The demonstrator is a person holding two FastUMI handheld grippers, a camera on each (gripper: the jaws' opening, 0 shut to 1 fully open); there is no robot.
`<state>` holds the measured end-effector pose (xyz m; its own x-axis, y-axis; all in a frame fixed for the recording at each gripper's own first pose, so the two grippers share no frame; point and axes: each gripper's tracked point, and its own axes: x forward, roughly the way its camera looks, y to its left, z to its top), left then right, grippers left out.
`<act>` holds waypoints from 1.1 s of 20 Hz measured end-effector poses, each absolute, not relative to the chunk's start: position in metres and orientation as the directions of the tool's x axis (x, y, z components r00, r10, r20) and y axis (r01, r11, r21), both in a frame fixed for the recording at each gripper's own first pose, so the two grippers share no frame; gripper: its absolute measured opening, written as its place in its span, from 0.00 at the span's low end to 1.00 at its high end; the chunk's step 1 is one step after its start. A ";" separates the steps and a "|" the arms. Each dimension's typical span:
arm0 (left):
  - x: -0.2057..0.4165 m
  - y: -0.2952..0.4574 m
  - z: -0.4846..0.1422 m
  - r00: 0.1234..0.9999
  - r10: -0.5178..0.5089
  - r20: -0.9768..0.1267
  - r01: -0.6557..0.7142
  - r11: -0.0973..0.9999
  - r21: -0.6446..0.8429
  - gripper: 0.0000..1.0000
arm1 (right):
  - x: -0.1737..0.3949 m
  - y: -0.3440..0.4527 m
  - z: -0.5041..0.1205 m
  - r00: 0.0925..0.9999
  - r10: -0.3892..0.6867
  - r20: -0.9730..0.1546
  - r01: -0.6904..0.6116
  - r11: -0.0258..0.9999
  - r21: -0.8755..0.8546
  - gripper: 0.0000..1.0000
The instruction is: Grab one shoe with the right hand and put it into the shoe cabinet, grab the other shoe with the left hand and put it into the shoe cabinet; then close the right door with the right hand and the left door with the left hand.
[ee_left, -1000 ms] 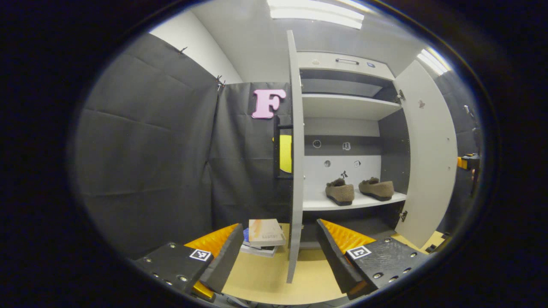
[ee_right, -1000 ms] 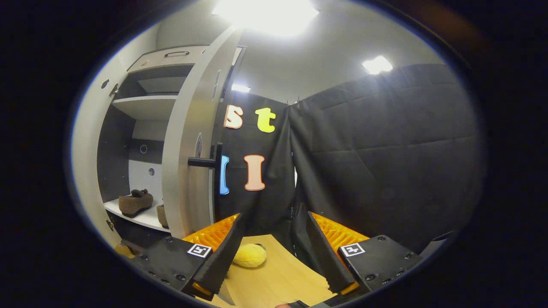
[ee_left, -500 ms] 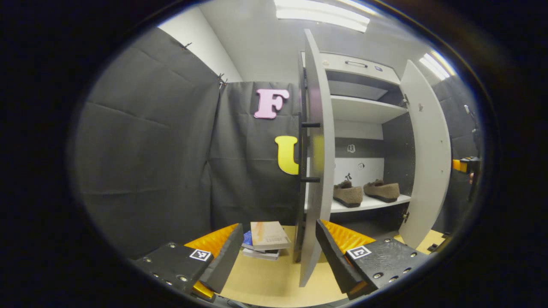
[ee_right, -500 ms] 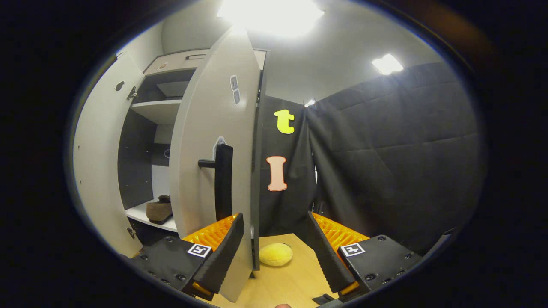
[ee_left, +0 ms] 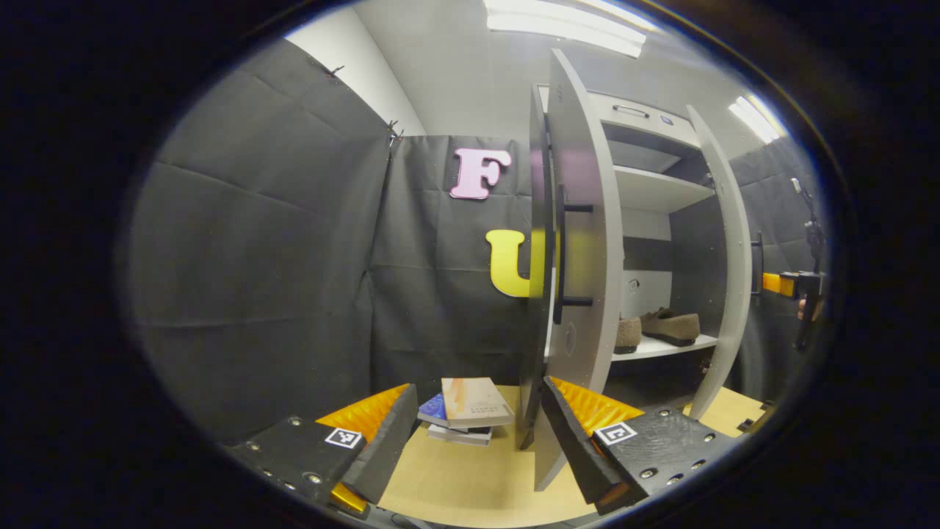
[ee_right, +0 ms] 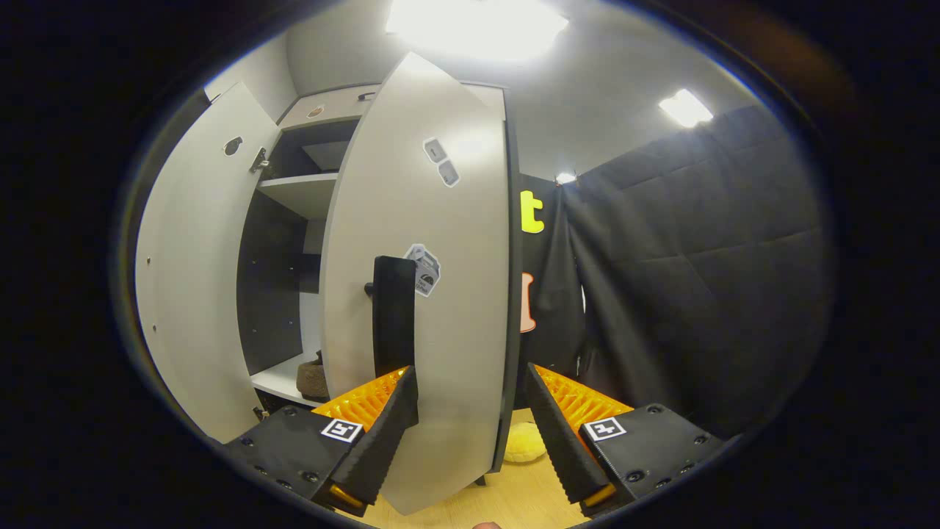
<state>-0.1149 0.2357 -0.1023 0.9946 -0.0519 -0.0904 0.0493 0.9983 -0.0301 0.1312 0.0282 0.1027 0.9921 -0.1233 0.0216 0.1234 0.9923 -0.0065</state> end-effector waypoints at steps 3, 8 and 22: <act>-0.112 0.242 -0.105 0.994 -0.045 -0.097 0.042 0.998 -0.037 1.00 | 0.146 0.044 0.103 0.994 -0.107 0.026 0.108 0.994 -0.018 0.94; -0.090 0.256 -0.100 0.995 -0.023 -0.096 0.018 0.999 -0.050 1.00 | 0.147 0.049 0.102 0.994 -0.106 0.020 0.107 0.994 -0.029 0.94; -0.028 0.235 -0.033 1.000 0.027 0.014 -0.026 0.997 -0.070 1.00 | 0.108 -0.031 0.043 0.974 -0.198 -0.109 0.189 0.979 -0.081 0.96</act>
